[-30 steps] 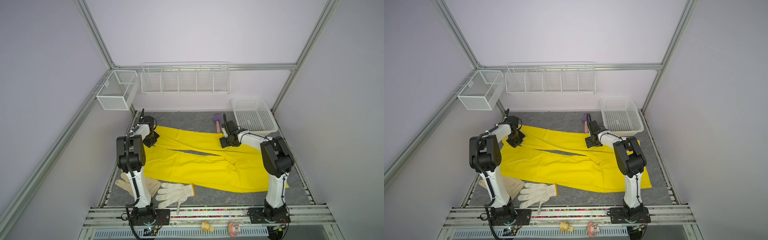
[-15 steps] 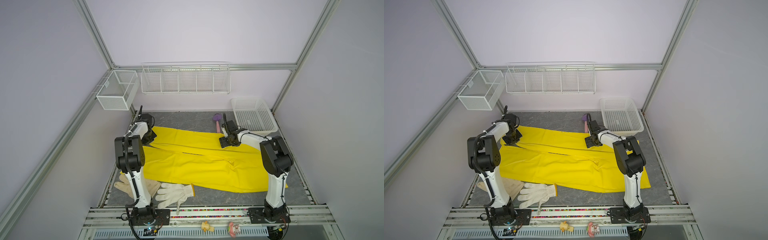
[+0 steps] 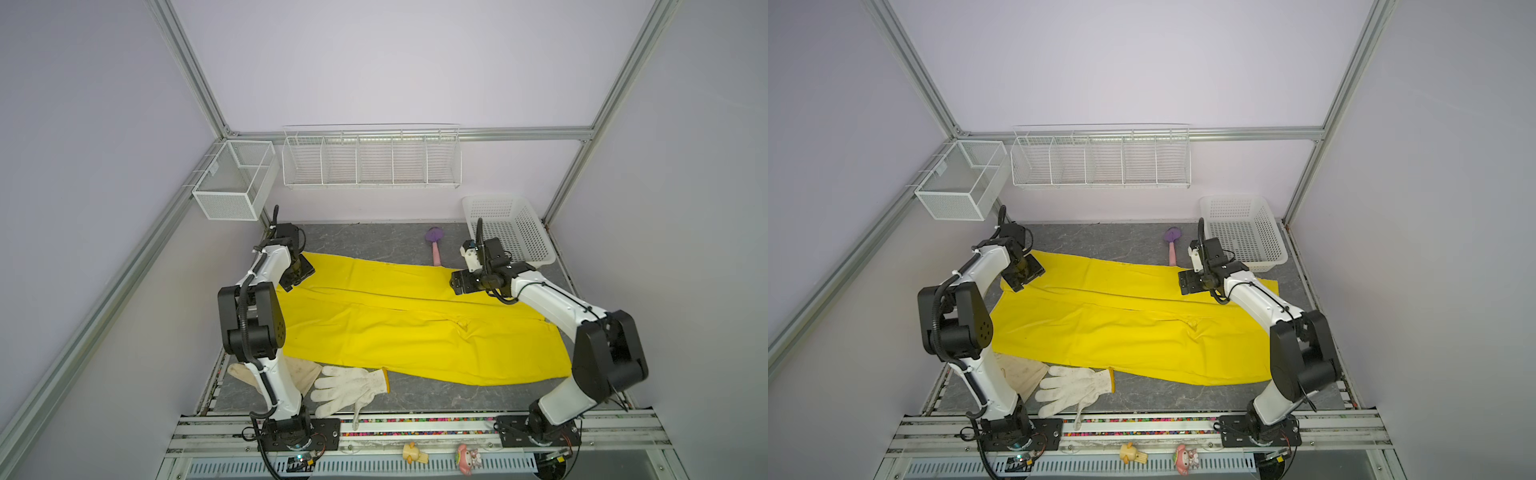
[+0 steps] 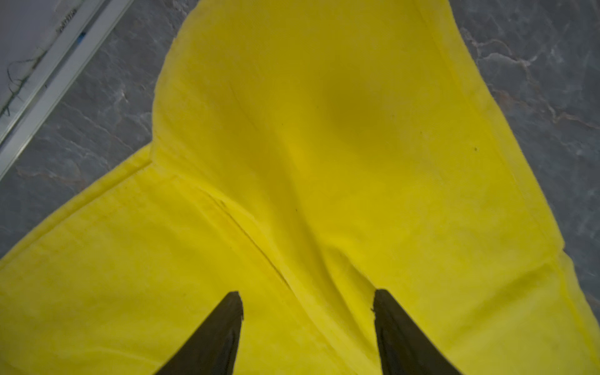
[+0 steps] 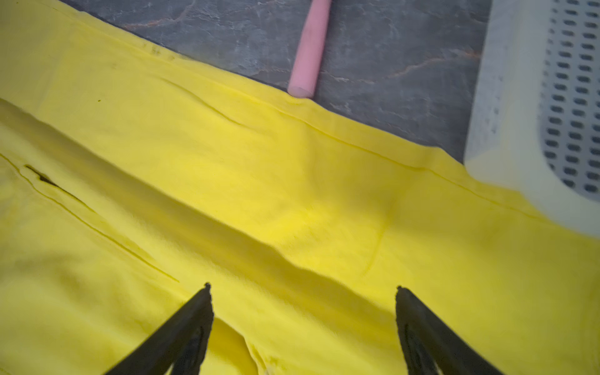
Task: Fold and stack the trousers
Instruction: Move the trousers to the center of the table.
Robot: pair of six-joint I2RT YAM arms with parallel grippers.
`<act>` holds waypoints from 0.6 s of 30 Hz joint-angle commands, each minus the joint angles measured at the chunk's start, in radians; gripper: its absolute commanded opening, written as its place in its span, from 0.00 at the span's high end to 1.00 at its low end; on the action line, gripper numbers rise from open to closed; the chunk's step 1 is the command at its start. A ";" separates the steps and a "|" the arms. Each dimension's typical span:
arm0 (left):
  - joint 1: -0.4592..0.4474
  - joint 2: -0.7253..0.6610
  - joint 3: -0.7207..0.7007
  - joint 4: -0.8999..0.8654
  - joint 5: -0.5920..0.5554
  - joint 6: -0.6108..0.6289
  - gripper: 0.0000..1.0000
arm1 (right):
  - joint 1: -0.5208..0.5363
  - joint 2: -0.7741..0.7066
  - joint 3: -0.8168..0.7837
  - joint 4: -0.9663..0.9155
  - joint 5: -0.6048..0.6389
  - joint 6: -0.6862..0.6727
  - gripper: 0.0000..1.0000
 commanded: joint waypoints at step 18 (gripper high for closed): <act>-0.041 -0.247 -0.361 0.099 0.246 0.111 0.24 | -0.591 -0.244 -0.445 -0.101 -0.145 0.305 0.13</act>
